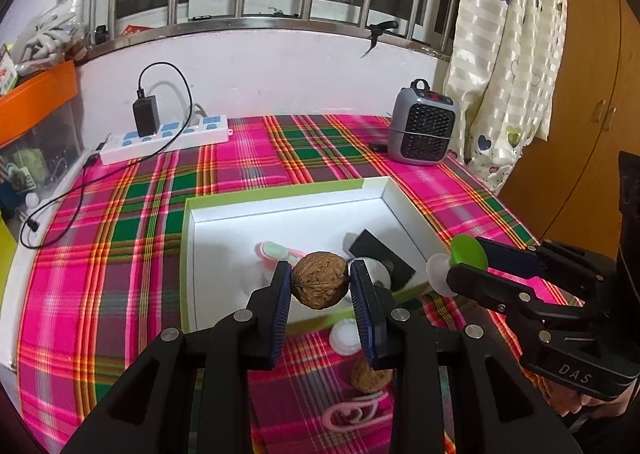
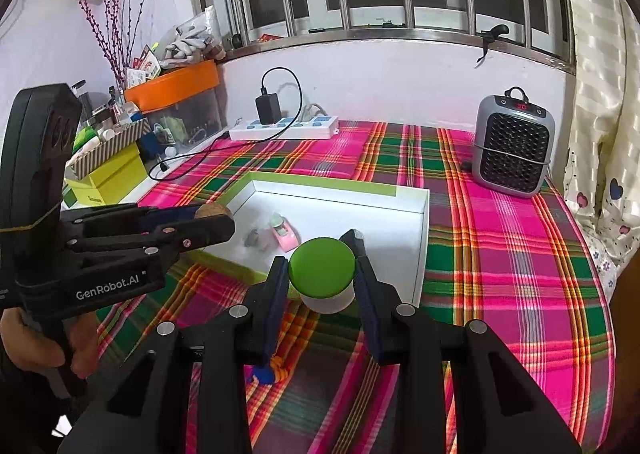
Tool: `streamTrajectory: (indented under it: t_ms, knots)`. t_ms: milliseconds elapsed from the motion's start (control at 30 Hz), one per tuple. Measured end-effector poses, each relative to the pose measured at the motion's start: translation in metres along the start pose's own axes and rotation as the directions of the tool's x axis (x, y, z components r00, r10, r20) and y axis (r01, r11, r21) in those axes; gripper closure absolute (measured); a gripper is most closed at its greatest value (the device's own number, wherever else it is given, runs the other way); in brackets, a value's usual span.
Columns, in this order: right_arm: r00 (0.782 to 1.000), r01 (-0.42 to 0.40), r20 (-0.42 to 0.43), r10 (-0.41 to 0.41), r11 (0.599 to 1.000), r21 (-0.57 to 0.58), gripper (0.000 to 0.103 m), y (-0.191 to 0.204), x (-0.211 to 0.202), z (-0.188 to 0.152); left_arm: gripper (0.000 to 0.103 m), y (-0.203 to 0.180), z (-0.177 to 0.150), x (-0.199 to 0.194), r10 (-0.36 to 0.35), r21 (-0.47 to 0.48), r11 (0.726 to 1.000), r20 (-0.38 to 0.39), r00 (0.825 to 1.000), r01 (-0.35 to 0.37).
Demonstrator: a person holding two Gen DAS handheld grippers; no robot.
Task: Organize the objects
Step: 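Carry walnut and green-capped item into the green-rimmed box and open both tools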
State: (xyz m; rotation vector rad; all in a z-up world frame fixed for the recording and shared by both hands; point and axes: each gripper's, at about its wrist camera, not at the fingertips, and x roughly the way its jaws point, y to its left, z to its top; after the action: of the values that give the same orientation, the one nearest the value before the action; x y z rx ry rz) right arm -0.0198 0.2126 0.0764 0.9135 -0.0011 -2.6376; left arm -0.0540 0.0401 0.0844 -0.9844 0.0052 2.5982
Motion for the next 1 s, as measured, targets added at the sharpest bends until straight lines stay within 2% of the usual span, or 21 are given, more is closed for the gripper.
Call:
streamTrajectory:
  t_ms: [200,467,1000]
  knots:
    - [1.000,0.004,0.003,-0.004,1.000,-0.008,0.068,-0.004,0.013,0.012,0.075,0.008,0.009,0.017,-0.006,-0.012,1.000,-0.002,1.000,0.006]
    - [1.000,-0.002,-0.014,0.002,1.000,-0.020,0.068,-0.005,0.037,0.023,0.075,0.020,0.005,0.036,-0.012,-0.044,0.999,-0.033,0.999,0.011]
    - [0.998,-0.035,-0.061,0.035,0.999,-0.010,0.068,-0.001,0.082,0.023,0.075,0.036,-0.003,0.058,0.013,-0.080,0.997,-0.094,0.995,-0.020]
